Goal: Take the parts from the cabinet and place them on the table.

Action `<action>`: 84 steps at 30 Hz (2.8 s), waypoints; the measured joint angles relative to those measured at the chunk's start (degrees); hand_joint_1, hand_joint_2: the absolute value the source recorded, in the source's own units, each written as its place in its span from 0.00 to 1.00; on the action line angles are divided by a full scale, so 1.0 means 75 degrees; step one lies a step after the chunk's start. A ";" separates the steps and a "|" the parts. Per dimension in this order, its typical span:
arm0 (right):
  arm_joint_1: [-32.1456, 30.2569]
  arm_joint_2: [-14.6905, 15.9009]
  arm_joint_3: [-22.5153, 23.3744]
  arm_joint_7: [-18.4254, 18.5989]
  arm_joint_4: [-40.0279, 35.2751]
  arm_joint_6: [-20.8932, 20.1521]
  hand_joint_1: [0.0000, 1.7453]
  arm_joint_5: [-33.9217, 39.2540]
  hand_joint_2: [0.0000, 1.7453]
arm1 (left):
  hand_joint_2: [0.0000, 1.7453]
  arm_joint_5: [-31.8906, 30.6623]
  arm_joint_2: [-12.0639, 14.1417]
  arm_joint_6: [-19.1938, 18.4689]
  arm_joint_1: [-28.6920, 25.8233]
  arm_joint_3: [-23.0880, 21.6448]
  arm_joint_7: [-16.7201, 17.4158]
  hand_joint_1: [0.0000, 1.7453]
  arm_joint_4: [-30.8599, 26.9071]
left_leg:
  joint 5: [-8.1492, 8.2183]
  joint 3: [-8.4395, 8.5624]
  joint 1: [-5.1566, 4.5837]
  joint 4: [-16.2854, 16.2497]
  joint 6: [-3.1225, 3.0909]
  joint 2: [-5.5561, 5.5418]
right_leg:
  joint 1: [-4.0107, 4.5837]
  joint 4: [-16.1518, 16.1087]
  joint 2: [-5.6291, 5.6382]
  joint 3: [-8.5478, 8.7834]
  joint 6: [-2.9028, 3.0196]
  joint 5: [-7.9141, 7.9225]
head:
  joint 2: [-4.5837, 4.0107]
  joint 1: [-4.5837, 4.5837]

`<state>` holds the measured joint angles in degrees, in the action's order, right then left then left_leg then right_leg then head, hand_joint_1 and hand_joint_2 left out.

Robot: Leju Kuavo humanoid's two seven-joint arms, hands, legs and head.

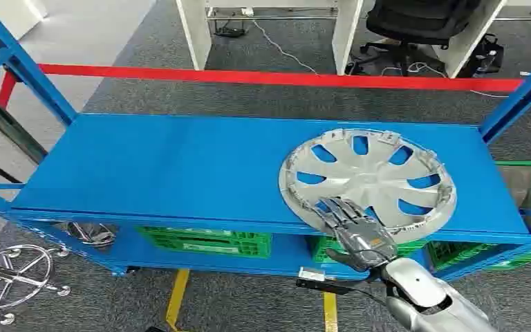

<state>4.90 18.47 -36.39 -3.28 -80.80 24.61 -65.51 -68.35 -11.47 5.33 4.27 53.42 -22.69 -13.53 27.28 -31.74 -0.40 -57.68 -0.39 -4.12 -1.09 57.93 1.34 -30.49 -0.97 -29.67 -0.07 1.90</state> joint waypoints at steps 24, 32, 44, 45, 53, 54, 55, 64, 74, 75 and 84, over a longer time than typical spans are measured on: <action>0.0287 0.0000 0.0210 0.0449 0.0131 -0.0125 0.00 -0.0495 1.00 | 0.00 -0.0003 0.0000 -0.0085 0.0004 -0.0023 0.0038 0.00 0.0000 | 0.0001 -0.0002 0.0000 -0.0001 -0.0001 0.0000 | 0.0000 0.0000 -0.0001 0.0000 0.0000 0.0000 | 0.0000 0.0000; 0.0319 0.0000 0.0227 0.0481 0.0233 -0.0248 0.30 -0.0568 1.00 | 0.00 0.0157 0.0026 -0.0717 -0.0001 -0.0047 -0.0157 0.00 0.0000 | 0.0001 -0.0003 0.0000 -0.0001 -0.0001 0.0000 | 0.0000 0.0000 -0.0001 0.0000 0.0000 0.0000 | 0.0000 0.0000; 0.0493 0.0050 0.0102 0.0440 0.0268 -0.0892 1.00 -0.0443 1.00 | 0.00 0.0268 0.0087 -0.0953 -0.0017 -0.0047 -0.0166 0.00 0.0000 | 0.0001 -0.0003 0.0000 -0.0002 -0.0002 0.0000 | 0.0000 0.0000 0.0001 0.0000 0.0000 0.0000 | 0.0000 0.0000; 0.0524 0.0061 0.0090 0.0431 0.0268 -0.0936 1.00 -0.0425 1.00 | 0.00 0.0280 0.0090 -0.0968 -0.0018 -0.0047 -0.0166 0.00 0.0000 | 0.0001 -0.0003 0.0000 -0.0002 -0.0002 0.0000 | 0.0000 0.0000 0.0000 -0.0001 0.0000 0.0000 | 0.0000 0.0000; 0.0694 0.0102 -0.0012 0.0370 0.0271 -0.1107 1.00 -0.0350 1.00 | 0.00 0.0391 0.0122 -0.1014 -0.0050 -0.0044 -0.0134 0.00 0.0009 | 0.0001 -0.0003 0.0000 -0.0004 -0.0002 0.0000 | 0.0000 0.0000 -0.0003 0.0001 -0.0002 0.0002 | 0.0000 0.0003; 0.0713 0.0102 -0.0023 0.0364 0.0268 -0.1107 1.00 -0.0350 1.00 | 0.00 0.0390 0.0125 -0.1014 -0.0057 -0.0044 -0.0134 0.00 0.0009 | 0.0001 -0.0003 0.0000 -0.0004 -0.0002 0.0000 | 0.0000 0.0000 -0.0002 0.0000 -0.0002 0.0002 | 0.0000 -0.0003; 0.0722 0.0102 -0.0035 0.0358 0.0265 -0.1107 1.00 -0.0350 1.00 | 0.00 0.0391 0.0128 -0.1014 -0.0060 -0.0044 -0.0134 0.00 0.0012 | 0.0001 -0.0003 0.0000 -0.0004 -0.0002 0.0000 | 0.0000 0.0000 -0.0002 0.0000 -0.0002 0.0002 | 0.0000 -0.0003; 0.0792 0.0108 -0.0114 0.0355 0.0256 -0.1107 1.00 -0.0350 1.00 | 0.00 0.0393 0.0140 -0.1017 -0.0080 -0.0044 -0.0131 0.00 0.0012 | 0.0001 -0.0003 0.0000 -0.0004 -0.0002 0.0000 | 0.0000 0.0000 -0.0001 0.0001 -0.0002 0.0002 | 0.0000 0.0000; 0.0507 0.0111 -0.0204 0.0364 -0.0432 0.0456 1.00 -0.1131 1.00 | 0.00 0.0484 0.0149 -0.1000 -0.0137 0.0006 -0.0157 0.00 0.0012 | 0.0001 -0.0017 0.0000 -0.0007 -0.0003 0.0000 | 0.0000 0.0001 -0.0001 -0.0010 -0.0003 0.0002 | 0.0000 0.0000; 0.0458 0.0111 -0.0222 0.0358 -0.0589 0.0771 1.00 -0.1306 1.00 | 0.00 0.0487 0.0149 -0.0979 -0.0140 0.0018 -0.0157 0.00 0.0012 | 0.0001 -0.0022 0.0000 -0.0007 -0.0003 0.0000 | 0.0000 0.0001 -0.0001 -0.0017 -0.0003 0.0002 | 0.0000 0.0000; 0.0111 -0.0160 -0.0359 0.0114 -0.2796 0.1903 1.00 -0.2970 1.00 | 0.00 0.0481 0.0128 -0.0842 -0.0152 0.0058 -0.0157 0.00 0.0052 | 0.0001 -0.0047 0.0002 -0.0005 -0.0002 -0.0002 | 0.0003 0.0003 -0.0006 -0.0040 -0.0001 0.0000 | 0.0000 -0.0006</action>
<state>5.73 17.27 -39.08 -2.43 -101.77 38.88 -87.78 -64.74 -10.51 -0.98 3.12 53.86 -23.87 -13.14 27.29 -32.08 -0.39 -57.72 -0.41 -4.14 -1.06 57.95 1.30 -30.79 -0.98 -29.68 -0.07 1.86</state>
